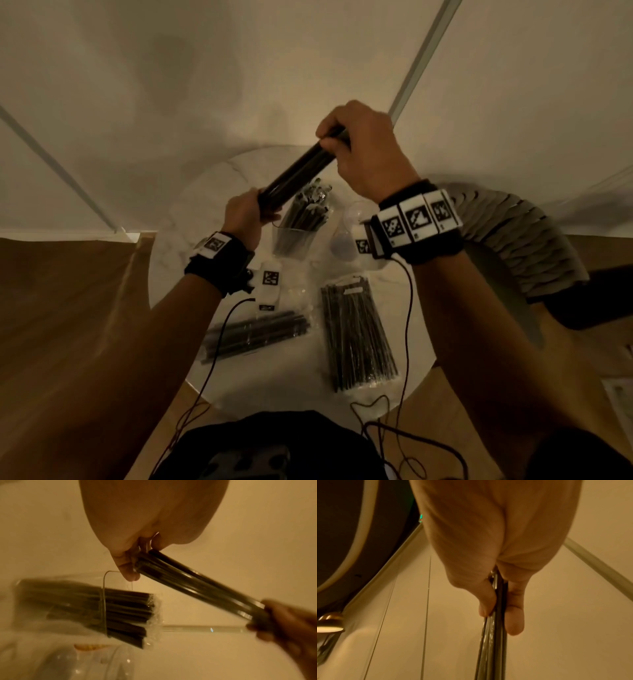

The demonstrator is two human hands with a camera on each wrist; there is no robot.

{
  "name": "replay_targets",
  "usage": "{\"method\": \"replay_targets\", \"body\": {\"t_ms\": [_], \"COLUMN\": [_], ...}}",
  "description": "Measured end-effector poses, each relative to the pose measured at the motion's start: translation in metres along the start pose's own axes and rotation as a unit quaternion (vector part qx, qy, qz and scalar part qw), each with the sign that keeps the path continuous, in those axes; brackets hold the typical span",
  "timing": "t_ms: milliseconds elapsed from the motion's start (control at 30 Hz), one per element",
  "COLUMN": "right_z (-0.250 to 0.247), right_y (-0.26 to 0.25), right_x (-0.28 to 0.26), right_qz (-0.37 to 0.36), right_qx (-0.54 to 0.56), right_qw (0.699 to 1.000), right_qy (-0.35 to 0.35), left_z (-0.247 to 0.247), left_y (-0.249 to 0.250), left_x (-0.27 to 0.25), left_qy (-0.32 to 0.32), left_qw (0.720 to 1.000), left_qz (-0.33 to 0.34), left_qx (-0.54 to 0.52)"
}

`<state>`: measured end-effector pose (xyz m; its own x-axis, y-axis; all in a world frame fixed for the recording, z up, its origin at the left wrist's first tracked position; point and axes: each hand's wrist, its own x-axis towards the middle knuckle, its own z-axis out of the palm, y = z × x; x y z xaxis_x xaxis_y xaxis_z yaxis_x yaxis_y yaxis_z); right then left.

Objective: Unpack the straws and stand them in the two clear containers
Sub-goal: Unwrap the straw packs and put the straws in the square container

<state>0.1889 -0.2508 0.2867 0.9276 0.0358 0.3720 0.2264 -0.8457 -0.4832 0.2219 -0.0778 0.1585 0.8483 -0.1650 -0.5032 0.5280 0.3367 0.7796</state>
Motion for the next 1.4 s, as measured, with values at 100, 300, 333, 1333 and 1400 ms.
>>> {"method": "replay_targets", "body": {"t_ms": [100,300,333,1333,1400], "right_z": [-0.007,0.015,0.022,0.149,0.152], "right_y": [0.002,0.014,0.017,0.067,0.070], "right_x": [0.026,0.049,0.049,-0.028,-0.029], "right_qz": [-0.022,-0.031,-0.036,0.013,0.004], "right_qx": [-0.054,-0.148,-0.154,-0.146,-0.177], "right_qw": [0.998,0.982,0.979,0.978,0.974], "right_qy": [-0.030,-0.113,-0.126,-0.146,-0.140], "left_z": [0.001,-0.014,-0.017,-0.029,-0.030], "left_y": [-0.006,-0.040,-0.045,-0.061,-0.061], "left_x": [0.020,0.042,0.043,0.055,0.053], "left_qy": [0.071,0.048,0.040,0.020,0.017], "left_qw": [0.981,0.855,0.852,0.818,0.819], "left_qz": [0.121,0.206,0.195,0.230,0.226], "left_qx": [0.137,0.475,0.484,0.527,0.527]}}
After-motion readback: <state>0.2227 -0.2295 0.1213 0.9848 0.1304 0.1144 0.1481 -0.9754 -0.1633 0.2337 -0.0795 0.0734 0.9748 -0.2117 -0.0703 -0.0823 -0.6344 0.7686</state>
